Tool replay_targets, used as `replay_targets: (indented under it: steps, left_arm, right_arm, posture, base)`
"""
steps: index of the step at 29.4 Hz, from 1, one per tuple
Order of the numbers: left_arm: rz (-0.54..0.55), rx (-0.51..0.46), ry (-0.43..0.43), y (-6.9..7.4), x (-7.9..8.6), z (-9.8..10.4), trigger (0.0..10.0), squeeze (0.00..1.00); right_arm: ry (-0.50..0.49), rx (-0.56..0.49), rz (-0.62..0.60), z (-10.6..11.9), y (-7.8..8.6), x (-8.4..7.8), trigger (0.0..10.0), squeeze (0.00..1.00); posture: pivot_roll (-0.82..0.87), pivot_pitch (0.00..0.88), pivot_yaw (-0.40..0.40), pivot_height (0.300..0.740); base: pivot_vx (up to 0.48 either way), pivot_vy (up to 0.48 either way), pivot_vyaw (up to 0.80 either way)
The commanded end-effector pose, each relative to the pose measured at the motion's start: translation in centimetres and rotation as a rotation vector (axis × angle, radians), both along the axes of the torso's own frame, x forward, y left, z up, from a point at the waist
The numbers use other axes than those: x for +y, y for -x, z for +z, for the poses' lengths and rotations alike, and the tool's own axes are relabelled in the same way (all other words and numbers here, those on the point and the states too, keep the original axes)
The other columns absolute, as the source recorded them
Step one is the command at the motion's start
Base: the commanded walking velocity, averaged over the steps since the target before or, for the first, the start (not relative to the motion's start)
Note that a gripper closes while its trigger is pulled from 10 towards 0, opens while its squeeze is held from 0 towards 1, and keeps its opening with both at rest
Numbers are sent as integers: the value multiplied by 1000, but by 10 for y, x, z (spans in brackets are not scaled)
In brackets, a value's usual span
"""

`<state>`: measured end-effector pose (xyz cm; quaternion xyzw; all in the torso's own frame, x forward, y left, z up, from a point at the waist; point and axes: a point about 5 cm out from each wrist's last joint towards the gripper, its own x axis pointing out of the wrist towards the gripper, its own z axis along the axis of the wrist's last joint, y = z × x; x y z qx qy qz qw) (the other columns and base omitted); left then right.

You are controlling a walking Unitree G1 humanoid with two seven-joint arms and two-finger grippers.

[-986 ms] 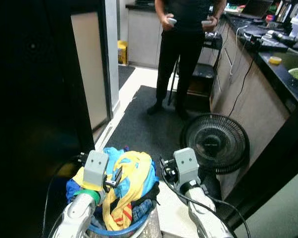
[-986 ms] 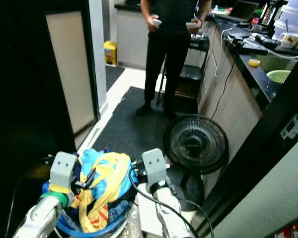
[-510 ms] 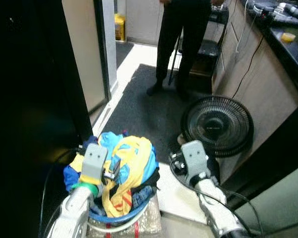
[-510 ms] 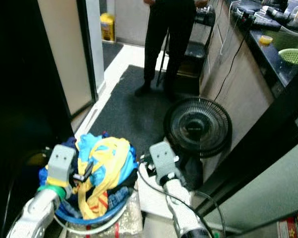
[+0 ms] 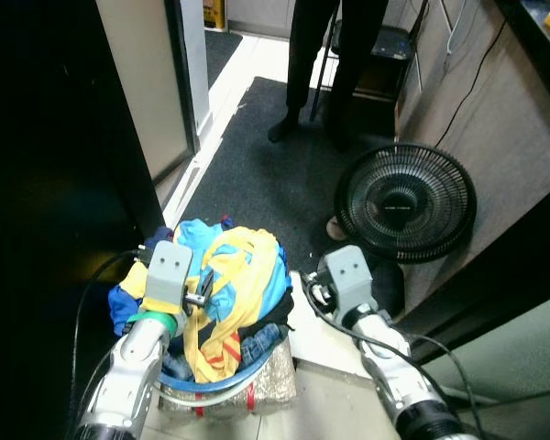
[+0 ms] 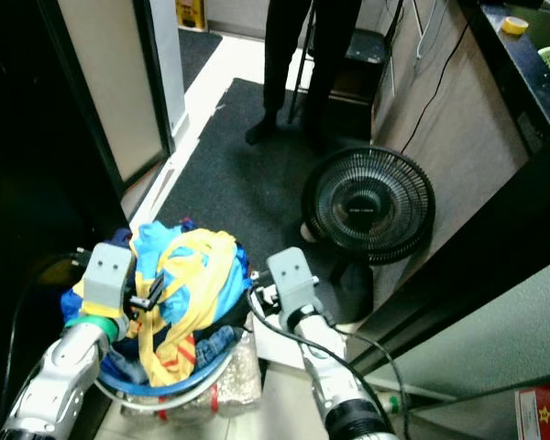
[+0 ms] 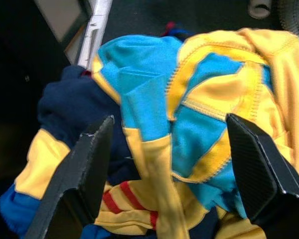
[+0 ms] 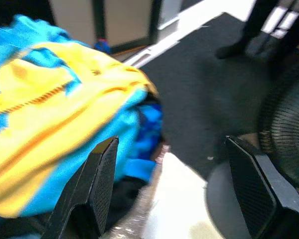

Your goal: Clothes washing

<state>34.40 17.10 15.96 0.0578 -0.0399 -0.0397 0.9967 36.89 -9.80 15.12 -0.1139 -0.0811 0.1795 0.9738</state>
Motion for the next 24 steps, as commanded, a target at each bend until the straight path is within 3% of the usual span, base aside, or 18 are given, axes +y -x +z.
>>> replay_targets:
  steps: [1, 3, 4, 7, 17, 22, 23, 24]
  left_arm:
    - [26, 32, 19, 3, 7, -5, 10000, 0]
    - [56, 18, 26, 6, 16, 1, 10000, 0]
    - [56, 18, 26, 6, 16, 1, 10000, 0]
    - [96, 12, 6, 15, 31, 3, 10000, 0]
    - [176, 19, -6, 34, 51, 3, 10000, 0]
    - [182, 20, -6, 35, 52, 3, 10000, 0]
    - [186, 23, -5, 37, 52, 3, 10000, 0]
    - [186, 23, -5, 37, 52, 3, 10000, 0]
  right_arm:
    - [-14, 47, 39, -10, 2, 8, 10000, 0]
    - [-22, 52, 100, -7, 1, 29, 10000, 0]
    - [-22, 52, 100, -7, 1, 29, 10000, 0]
    - [-33, 99, 174, -12, 5, 54, 10000, 0]
    - [-27, 187, 304, -24, 14, 82, 10000, 0]
    - [-29, 219, 298, -29, 16, 84, 10000, 0]
    - [-17, 261, 280, -37, 17, 83, 10000, 75]
    - [-17, 261, 280, -37, 17, 83, 10000, 75]
  posture:
    - [0, 423, -13, 740]
    - [33, 435, -25, 740]
    - [33, 435, -25, 740]
    - [77, 460, -41, 740]
    - [122, 494, -70, 740]
    - [124, 494, -73, 740]
    - [124, 496, -75, 740]
    - [124, 496, -75, 740]
  base:
    - [0, 0, 0]
    - [0, 0, 0]
    - [0, 0, 0]
    - [0, 0, 0]
    - [0, 0, 0]
    - [0, 0, 0]
    - [0, 0, 0]
    - [0, 0, 0]
